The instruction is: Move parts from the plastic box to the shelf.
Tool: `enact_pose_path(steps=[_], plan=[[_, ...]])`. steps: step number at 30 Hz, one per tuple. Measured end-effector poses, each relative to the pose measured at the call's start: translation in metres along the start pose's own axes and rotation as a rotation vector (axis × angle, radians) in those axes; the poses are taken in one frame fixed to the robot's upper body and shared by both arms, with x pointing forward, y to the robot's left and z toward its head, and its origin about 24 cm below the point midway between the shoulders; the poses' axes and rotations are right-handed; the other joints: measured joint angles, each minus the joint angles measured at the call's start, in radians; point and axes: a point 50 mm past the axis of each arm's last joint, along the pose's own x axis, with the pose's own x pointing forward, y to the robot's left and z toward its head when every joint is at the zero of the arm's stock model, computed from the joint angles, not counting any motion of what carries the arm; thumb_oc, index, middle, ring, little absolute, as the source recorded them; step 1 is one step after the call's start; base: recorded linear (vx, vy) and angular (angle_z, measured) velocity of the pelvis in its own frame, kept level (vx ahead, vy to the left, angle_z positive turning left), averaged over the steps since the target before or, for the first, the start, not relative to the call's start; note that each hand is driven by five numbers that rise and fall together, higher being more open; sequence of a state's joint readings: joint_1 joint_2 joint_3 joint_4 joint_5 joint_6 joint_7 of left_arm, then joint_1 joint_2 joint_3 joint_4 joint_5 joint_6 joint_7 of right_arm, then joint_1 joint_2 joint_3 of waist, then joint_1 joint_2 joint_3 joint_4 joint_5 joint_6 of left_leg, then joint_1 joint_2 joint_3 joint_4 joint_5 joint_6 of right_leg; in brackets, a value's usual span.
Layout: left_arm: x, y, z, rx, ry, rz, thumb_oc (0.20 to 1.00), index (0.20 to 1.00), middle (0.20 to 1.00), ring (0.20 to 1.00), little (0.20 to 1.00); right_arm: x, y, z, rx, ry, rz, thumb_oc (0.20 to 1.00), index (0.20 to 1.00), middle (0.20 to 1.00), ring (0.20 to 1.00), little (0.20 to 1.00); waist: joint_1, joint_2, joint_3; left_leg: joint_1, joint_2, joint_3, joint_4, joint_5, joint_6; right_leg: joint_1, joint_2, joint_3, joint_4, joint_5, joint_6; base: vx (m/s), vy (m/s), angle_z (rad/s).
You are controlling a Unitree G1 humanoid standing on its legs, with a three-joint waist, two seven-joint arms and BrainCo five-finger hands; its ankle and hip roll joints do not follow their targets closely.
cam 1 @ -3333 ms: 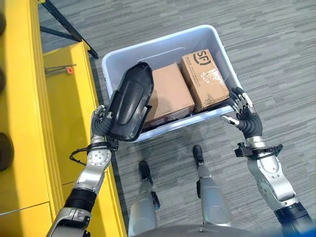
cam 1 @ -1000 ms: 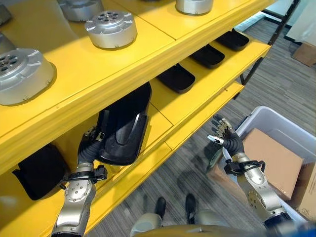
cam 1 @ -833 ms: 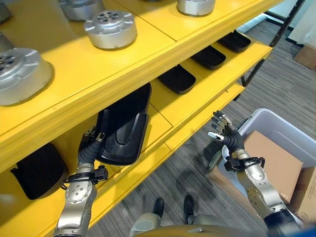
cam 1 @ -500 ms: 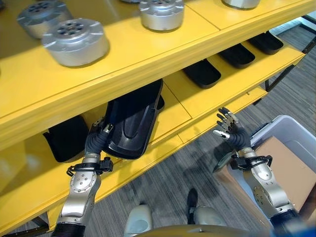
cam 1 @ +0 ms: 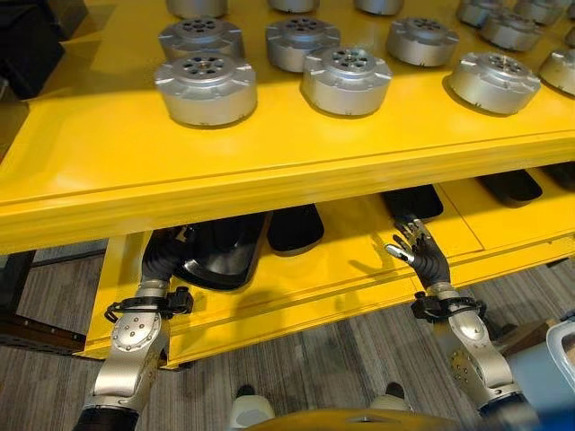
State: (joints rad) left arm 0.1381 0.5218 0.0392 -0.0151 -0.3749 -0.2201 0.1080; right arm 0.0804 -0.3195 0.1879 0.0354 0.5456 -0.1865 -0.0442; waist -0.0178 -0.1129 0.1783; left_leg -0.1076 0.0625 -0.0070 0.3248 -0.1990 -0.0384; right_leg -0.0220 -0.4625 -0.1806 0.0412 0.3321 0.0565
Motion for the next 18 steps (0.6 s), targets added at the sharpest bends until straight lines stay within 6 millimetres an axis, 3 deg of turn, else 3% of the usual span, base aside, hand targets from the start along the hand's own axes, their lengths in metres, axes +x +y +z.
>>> enact_pose_path(steps=[1,2,3,4,5,6,8,9,10,11,12,14,18], plan=[[0.002,-0.002,0.000,0.000,-0.003,-0.003,0.200,0.200,0.200,0.200,0.200,-0.001,-0.002,0.000,-0.003,0.003,-0.005,1.000,1.000,1.000,1.000,1.000,-0.005,0.006,0.003,-0.031,-0.020,0.004,0.059,-0.028,0.044,-0.007,-0.016,0.017,0.010,0.017,-0.004,0.01,0.221,0.29],[0.005,-0.006,-0.004,-0.003,0.006,-0.005,0.200,0.200,0.200,0.200,0.200,-0.003,-0.004,-0.006,-0.012,0.035,-0.007,1.000,1.000,1.000,1.000,1.000,-0.010,0.028,-0.002,-0.051,-0.045,-0.004,0.062,-0.045,0.033,-0.054,-0.030,0.090,0.053,0.117,-0.019,-0.01,0.309,0.25],[0.006,-0.005,-0.002,0.003,0.001,-0.007,0.200,0.200,0.200,0.200,0.200,-0.002,0.000,-0.007,-0.008,0.042,0.008,1.000,1.000,1.000,1.000,1.000,-0.019,0.040,0.005,-0.054,-0.046,-0.017,0.043,-0.027,0.059,-0.091,-0.018,0.152,0.094,0.138,-0.034,-0.10,0.342,0.29],[0.008,-0.004,0.000,0.011,-0.005,-0.010,0.200,0.200,0.200,0.200,0.200,-0.002,0.006,-0.010,-0.002,0.053,0.028,1.000,1.000,1.000,1.000,1.000,-0.021,0.042,0.005,-0.050,-0.047,-0.031,0.013,-0.003,0.082,-0.116,0.026,0.220,0.145,0.039,-0.007,-0.08,0.250,0.23],[0.009,-0.003,0.001,0.015,-0.012,-0.009,0.200,0.200,0.200,0.200,0.200,-0.002,0.012,-0.013,0.003,0.062,0.054,1.000,1.000,1.000,1.000,1.000,-0.020,0.044,0.005,-0.043,-0.045,-0.027,-0.026,0.027,0.094,-0.148,0.095,0.232,0.214,-0.080,0.037,-0.06,0.156,-0.07],[0.006,0.004,0.000,0.024,-0.002,0.017,0.200,0.200,0.200,0.200,0.200,0.003,0.030,-0.012,0.012,0.060,0.143,1.000,1.000,1.000,1.000,1.000,-0.005,0.052,0.010,-0.024,0.004,-0.019,-0.088,0.075,0.060,-0.223,0.273,0.213,0.442,-0.317,0.015,-0.02,0.025,-0.07],[0.005,0.001,-0.003,0.014,0.015,0.015,0.200,0.200,0.200,0.200,0.200,0.004,0.034,-0.006,0.013,0.041,0.182,1.000,1.000,1.000,1.000,1.000,-0.008,0.053,0.011,0.017,-0.018,-0.016,-0.165,0.126,0.061,-0.199,0.339,0.138,0.431,-0.395,-0.031,-0.03,-0.008,0.03],[0.003,-0.002,-0.006,-0.002,0.022,0.018,0.200,0.200,0.200,0.200,0.200,0.007,0.034,-0.004,0.013,0.035,0.187,1.000,1.000,1.000,1.000,1.000,-0.002,0.062,0.015,0.035,-0.020,-0.006,-0.192,0.138,0.063,-0.176,0.358,0.097,0.409,-0.418,-0.024,0.00,-0.127,-0.08],[-0.002,-0.006,-0.006,-0.030,0.023,0.026,0.200,0.200,0.200,0.200,0.200,0.011,0.037,0.000,0.013,0.016,0.200,1.000,1.000,1.000,1.000,1.000,0.011,0.067,0.014,0.079,-0.024,0.003,-0.263,0.167,0.050,-0.093,0.397,0.051,0.278,-0.447,-0.062,0.02,-0.189,-0.14],[-0.004,-0.007,-0.004,-0.034,0.013,0.024,0.200,0.200,0.200,0.200,0.200,0.012,0.037,0.001,0.013,0.013,0.203,1.000,1.000,1.000,1.000,1.000,0.014,0.064,0.012,0.096,-0.043,-0.002,-0.287,0.179,0.044,-0.001,0.393,0.084,0.111,-0.432,-0.041,0.03,-0.200,0.02],[-0.003,-0.011,-0.001,-0.059,-0.003,0.027,0.200,0.200,0.200,0.200,0.200,0.014,0.034,0.004,-0.014,0.012,0.207,1.000,1.000,1.000,1.000,1.000,0.012,0.079,0.013,0.097,-0.034,-0.009,-0.295,0.187,0.036,0.059,0.413,0.088,-0.013,-0.383,-0.045,0.03,-0.237,0.11],[-0.009,-0.011,-0.002,-0.071,0.004,0.028,0.200,0.200,0.200,0.200,0.200,0.015,0.028,0.008,-0.041,0.007,0.207,1.000,1.000,1.000,1.000,1.000,0.024,0.078,0.011,0.134,-0.019,0.001,-0.329,0.198,0.021,0.123,0.430,0.085,-0.117,-0.335,-0.053,0.00,-0.177,-0.09],[-0.018,-0.016,-0.007,-0.095,0.027,0.004,0.200,0.200,0.200,0.200,0.200,0.011,0.014,0.009,-0.065,0.011,0.168,1.000,1.000,1.000,1.000,1.000,0.010,0.079,0.006,0.135,-0.004,-0.007,-0.332,0.207,0.004,0.139,0.456,0.077,-0.135,-0.330,-0.055,-0.12,-0.129,0.16]])
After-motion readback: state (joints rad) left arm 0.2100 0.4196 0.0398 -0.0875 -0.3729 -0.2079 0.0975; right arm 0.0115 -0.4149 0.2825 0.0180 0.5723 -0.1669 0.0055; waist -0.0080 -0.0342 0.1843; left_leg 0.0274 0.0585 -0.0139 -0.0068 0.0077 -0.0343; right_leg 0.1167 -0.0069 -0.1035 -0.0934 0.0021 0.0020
